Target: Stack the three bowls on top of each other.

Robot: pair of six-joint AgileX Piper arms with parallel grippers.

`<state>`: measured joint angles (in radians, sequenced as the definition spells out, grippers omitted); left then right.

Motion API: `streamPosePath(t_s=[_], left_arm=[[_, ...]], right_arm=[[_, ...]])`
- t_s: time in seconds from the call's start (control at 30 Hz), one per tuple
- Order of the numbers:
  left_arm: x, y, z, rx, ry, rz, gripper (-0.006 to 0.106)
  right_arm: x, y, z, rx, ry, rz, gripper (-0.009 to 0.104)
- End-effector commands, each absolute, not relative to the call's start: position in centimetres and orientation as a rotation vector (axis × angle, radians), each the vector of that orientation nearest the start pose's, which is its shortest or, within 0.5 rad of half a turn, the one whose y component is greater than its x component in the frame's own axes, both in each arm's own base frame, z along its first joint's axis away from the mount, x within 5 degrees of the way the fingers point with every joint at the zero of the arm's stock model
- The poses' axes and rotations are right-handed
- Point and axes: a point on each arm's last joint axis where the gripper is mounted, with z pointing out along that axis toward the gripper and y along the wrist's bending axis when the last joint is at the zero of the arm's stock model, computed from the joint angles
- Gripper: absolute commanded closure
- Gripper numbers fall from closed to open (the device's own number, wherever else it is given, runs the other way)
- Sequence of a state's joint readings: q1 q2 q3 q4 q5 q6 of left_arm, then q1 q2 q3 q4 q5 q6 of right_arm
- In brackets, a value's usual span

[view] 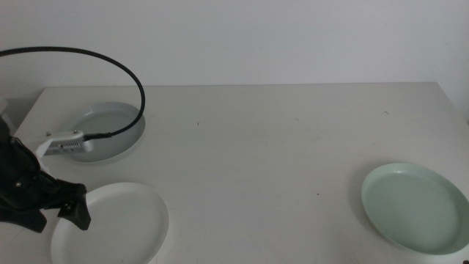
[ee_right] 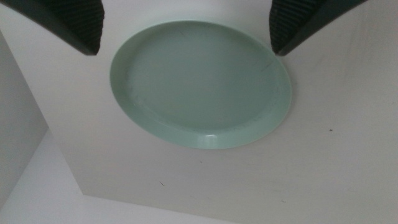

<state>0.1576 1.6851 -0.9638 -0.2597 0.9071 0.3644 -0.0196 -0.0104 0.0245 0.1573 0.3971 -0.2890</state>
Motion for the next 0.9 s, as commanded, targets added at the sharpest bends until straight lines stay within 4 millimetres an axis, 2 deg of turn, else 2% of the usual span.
streamPosePath(t_s=[0.0,0.13,0.23,0.5,0.87], left_arm=[[29.3,2.6,18.6,0.079,3.014,-0.314,-0.005],[29.5,2.6,17.5,0.087,3.046,-0.334,-0.004],[29.6,2.7,17.0,0.092,3.059,-0.331,0.001],[29.6,2.7,15.8,0.089,3.115,-0.361,0.045],[29.2,2.9,15.6,0.143,3.167,-0.334,0.082]], right_arm=[[5.2,0.3,17.9,-0.147,1.78,-0.086,0.026],[5.2,0.3,17.9,-0.147,1.78,-0.086,0.026],[5.2,0.3,17.9,-0.147,1.78,-0.086,0.026],[5.2,0.3,17.9,-0.147,1.78,-0.086,0.026],[5.2,0.3,17.9,-0.147,1.78,-0.086,0.026]])
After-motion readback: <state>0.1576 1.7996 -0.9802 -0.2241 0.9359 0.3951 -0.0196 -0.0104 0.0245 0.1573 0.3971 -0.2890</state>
